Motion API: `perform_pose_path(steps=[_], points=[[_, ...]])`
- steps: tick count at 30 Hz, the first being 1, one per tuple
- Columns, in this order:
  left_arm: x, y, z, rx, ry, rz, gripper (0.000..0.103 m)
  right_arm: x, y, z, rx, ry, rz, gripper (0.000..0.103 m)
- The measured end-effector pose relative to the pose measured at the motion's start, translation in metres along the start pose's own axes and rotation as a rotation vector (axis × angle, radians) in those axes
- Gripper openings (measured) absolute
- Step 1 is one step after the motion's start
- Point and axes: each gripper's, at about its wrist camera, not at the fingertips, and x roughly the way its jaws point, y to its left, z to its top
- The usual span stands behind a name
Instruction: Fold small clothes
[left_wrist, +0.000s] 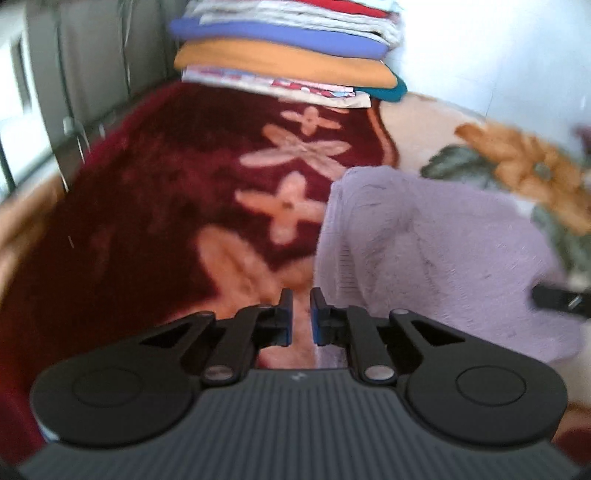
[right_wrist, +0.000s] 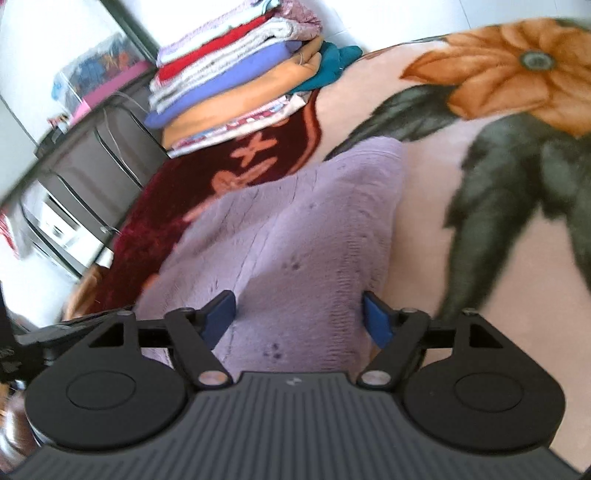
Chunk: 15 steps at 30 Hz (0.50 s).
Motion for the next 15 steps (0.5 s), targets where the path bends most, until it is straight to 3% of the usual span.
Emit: perform_pose_path(steps=[3, 7, 10, 11, 12, 15], points=[[-0.006, 0.006, 0.003, -0.058, -0.007, -0.047, 0.013, -0.003, -0.005, -0.002, 0.006, -0.001, 0.008, 0.081], [-0.016, 0.000, 0.008, -0.058, -0.019, -0.092, 0.015, -0.010, -0.016, 0.000, 0.066, 0.007, 0.028, 0.081], [-0.022, -0.005, 0.012, -0.073, -0.024, -0.111, 0.043, -0.016, -0.018, 0.000, 0.074, -0.002, 0.015, 0.081], [-0.024, -0.005, 0.013, -0.076, -0.031, -0.099, 0.064, -0.019, -0.018, 0.000, 0.077, -0.009, 0.005, 0.081], [-0.024, -0.006, 0.013, -0.071, -0.043, -0.094, 0.077, -0.020, -0.019, 0.000, 0.082, -0.016, -0.003, 0.081], [-0.023, -0.006, 0.015, -0.062, -0.042, -0.100, 0.077, -0.021, -0.023, 0.001, 0.095, -0.002, -0.021, 0.082]])
